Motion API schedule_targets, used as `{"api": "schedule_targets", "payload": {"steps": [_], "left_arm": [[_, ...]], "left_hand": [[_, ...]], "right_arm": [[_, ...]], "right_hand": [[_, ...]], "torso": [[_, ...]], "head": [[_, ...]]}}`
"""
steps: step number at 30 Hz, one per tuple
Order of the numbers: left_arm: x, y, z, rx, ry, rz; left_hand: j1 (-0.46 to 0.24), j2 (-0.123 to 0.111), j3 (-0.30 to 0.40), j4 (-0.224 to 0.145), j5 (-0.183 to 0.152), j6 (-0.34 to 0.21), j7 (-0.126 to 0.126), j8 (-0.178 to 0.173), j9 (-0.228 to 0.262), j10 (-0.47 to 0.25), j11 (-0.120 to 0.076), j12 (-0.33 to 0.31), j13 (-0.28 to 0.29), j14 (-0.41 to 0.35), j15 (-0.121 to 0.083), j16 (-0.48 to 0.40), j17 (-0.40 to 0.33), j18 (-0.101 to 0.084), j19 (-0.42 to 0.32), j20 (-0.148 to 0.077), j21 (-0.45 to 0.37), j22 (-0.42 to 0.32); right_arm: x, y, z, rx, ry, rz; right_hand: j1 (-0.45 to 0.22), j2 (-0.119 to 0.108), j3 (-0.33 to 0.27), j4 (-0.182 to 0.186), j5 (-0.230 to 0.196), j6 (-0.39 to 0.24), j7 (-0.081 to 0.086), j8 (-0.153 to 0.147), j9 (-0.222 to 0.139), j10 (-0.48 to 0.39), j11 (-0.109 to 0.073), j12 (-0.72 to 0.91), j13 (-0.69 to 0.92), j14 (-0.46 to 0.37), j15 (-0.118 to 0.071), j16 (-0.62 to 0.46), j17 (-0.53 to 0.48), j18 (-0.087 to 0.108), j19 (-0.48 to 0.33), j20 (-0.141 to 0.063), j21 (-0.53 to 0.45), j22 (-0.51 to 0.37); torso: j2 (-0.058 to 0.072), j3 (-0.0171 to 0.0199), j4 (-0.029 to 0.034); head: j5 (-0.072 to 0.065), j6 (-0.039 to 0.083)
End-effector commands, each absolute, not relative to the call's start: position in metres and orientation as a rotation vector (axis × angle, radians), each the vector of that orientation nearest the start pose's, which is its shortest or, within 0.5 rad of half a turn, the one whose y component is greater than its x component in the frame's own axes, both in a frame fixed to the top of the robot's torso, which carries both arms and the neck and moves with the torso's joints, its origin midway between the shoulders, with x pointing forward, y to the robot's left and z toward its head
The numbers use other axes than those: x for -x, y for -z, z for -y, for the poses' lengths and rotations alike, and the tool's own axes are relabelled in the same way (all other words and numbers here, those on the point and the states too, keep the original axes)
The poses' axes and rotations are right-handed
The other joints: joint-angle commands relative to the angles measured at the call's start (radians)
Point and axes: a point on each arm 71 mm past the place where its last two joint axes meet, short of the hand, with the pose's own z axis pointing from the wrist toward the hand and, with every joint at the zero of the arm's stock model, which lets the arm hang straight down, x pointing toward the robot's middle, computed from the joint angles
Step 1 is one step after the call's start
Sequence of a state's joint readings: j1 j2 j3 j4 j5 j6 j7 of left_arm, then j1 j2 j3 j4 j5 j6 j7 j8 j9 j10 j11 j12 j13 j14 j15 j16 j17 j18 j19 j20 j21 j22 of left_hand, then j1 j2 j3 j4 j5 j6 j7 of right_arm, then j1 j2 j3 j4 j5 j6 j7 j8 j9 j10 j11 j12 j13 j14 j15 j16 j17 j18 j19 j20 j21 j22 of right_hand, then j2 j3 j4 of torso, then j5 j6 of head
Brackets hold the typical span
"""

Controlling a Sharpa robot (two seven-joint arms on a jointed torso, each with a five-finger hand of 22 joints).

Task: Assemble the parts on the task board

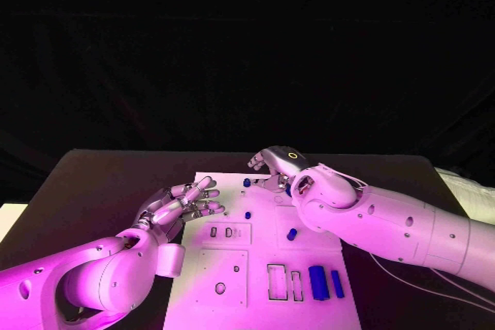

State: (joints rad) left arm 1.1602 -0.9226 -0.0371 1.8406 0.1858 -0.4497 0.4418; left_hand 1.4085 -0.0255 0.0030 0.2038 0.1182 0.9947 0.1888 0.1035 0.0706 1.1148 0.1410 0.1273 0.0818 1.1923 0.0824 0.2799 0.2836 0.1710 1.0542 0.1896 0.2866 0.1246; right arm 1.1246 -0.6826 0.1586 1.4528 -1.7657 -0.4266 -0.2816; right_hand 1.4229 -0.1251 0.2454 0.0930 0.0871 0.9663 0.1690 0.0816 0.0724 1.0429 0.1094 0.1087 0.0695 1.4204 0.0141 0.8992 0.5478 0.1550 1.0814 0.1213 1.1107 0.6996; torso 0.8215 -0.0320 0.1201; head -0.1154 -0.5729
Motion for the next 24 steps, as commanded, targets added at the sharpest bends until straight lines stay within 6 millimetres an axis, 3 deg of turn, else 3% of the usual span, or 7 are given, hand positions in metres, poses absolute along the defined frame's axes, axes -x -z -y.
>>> {"api": "schedule_targets", "payload": {"steps": [1,5,9,11,14,17,24], "left_arm": [[-0.42,0.17,-0.167,1.34,1.687,-1.412],[-0.421,0.171,-0.167,1.344,1.696,-1.413],[-0.422,0.171,-0.167,1.345,1.699,-1.411],[-0.422,0.171,-0.168,1.346,1.699,-1.411],[-0.422,0.172,-0.167,1.347,1.701,-1.412],[-0.422,0.172,-0.167,1.348,1.704,-1.413],[-0.423,0.172,-0.167,1.349,1.704,-1.414]], "left_hand": [[0.001,0.012,-0.001,-0.006,0.005,0.0,0.008,-0.003,-0.001,-0.007,-0.002,-0.007,-0.002,-0.009,0.001,0.006,0.002,0.011,0.006,0.003,-0.001,-0.002],[0.003,0.013,0.0,-0.007,0.005,0.0,0.008,-0.003,-0.001,-0.007,-0.002,-0.007,-0.002,-0.011,0.001,0.006,0.002,0.011,0.005,0.003,-0.002,-0.002],[0.004,0.014,0.0,-0.008,0.005,0.001,0.007,-0.003,-0.001,-0.006,-0.002,-0.006,-0.002,-0.012,0.001,0.006,0.003,0.011,0.005,0.003,-0.002,-0.002],[0.005,0.015,0.0,-0.008,0.005,0.002,0.007,-0.003,0.0,-0.006,-0.002,-0.006,-0.002,-0.012,0.001,0.006,0.004,0.011,0.005,0.003,-0.002,-0.002],[0.005,0.015,0.0,-0.008,0.005,0.002,0.007,-0.003,0.0,-0.006,-0.002,-0.006,-0.002,-0.012,0.001,0.006,0.004,0.011,0.005,0.003,-0.002,-0.002],[0.005,0.015,0.0,-0.008,0.005,0.002,0.007,-0.003,0.0,-0.006,-0.002,-0.006,-0.002,-0.012,0.001,0.006,0.004,0.011,0.005,0.003,-0.002,-0.002],[0.005,0.015,0.0,-0.008,0.005,0.002,0.007,-0.003,0.0,-0.006,-0.002,-0.006,-0.002,-0.012,0.001,0.006,0.004,0.011,0.005,0.003,-0.002,-0.002]], "right_arm": [[-0.505,0.134,0.164,0.093,-0.55,-1.364],[-0.5,0.129,0.197,0.012,-0.524,-1.425],[-0.499,0.131,0.225,-0.072,-0.483,-1.502],[-0.5,0.135,0.236,-0.109,-0.446,-1.539],[-0.502,0.14,0.246,-0.142,-0.398,-1.578],[-0.503,0.144,0.252,-0.157,-0.367,-1.604],[-0.504,0.151,0.255,-0.153,-0.339,-1.644]], "right_hand": [[-0.01,0.006,-0.002,0.018,0.0,0.027,-0.006,0.005,0.001,0.047,-0.009,0.014,0.001,0.013,-0.002,0.019,0.023,0.005,0.019,-0.001,0.015,0.025],[-0.018,0.001,0.007,0.046,0.011,0.054,-0.018,0.002,-0.002,0.166,-0.033,0.05,0.01,0.047,-0.019,0.118,0.149,-0.016,0.089,-0.015,0.085,0.143],[-0.034,-0.038,-0.018,0.063,0.064,0.052,-0.035,-0.009,-0.005,0.351,-0.068,0.139,0.062,0.076,-0.046,0.224,0.286,-0.039,0.163,-0.036,0.161,0.27],[-0.07,-0.058,-0.059,0.09,0.095,0.047,-0.049,-0.013,-0.005,0.431,-0.082,0.218,0.124,0.106,-0.058,0.372,0.503,-0.063,0.237,-0.05,0.235,0.399],[-0.038,-0.05,-0.159,0.132,0.116,0.042,-0.057,-0.012,-0.005,0.371,-0.086,0.609,0.57,0.101,-0.063,0.498,0.677,-0.08,0.278,-0.062,0.299,0.499],[-0.039,-0.039,-0.202,0.175,0.111,0.044,-0.046,-0.007,-0.004,0.377,-0.078,0.864,0.854,0.109,-0.054,0.549,0.766,-0.09,0.3,-0.049,0.328,0.556],[-0.035,-0.036,-0.24,0.195,0.12,0.037,-0.038,-0.006,-0.004,0.385,-0.067,1.066,1.095,0.117,-0.042,0.588,0.84,-0.099,0.323,-0.039,0.355,0.61]], "torso": [[-0.004,0.0032,-0.0139],[-0.009,0.0035,-0.0235],[-0.013,0.005,-0.0313],[-0.013,0.0066,-0.0341],[-0.012,0.0098,-0.0344],[-0.012,0.009,-0.0329],[-0.011,0.0088,-0.0339]], "head": [[0.004,-0.001],[-0.003,-0.001],[0.0,0.001],[0.001,0.002],[0.002,0.001],[0.002,-0.001],[0.004,-0.003]]}}
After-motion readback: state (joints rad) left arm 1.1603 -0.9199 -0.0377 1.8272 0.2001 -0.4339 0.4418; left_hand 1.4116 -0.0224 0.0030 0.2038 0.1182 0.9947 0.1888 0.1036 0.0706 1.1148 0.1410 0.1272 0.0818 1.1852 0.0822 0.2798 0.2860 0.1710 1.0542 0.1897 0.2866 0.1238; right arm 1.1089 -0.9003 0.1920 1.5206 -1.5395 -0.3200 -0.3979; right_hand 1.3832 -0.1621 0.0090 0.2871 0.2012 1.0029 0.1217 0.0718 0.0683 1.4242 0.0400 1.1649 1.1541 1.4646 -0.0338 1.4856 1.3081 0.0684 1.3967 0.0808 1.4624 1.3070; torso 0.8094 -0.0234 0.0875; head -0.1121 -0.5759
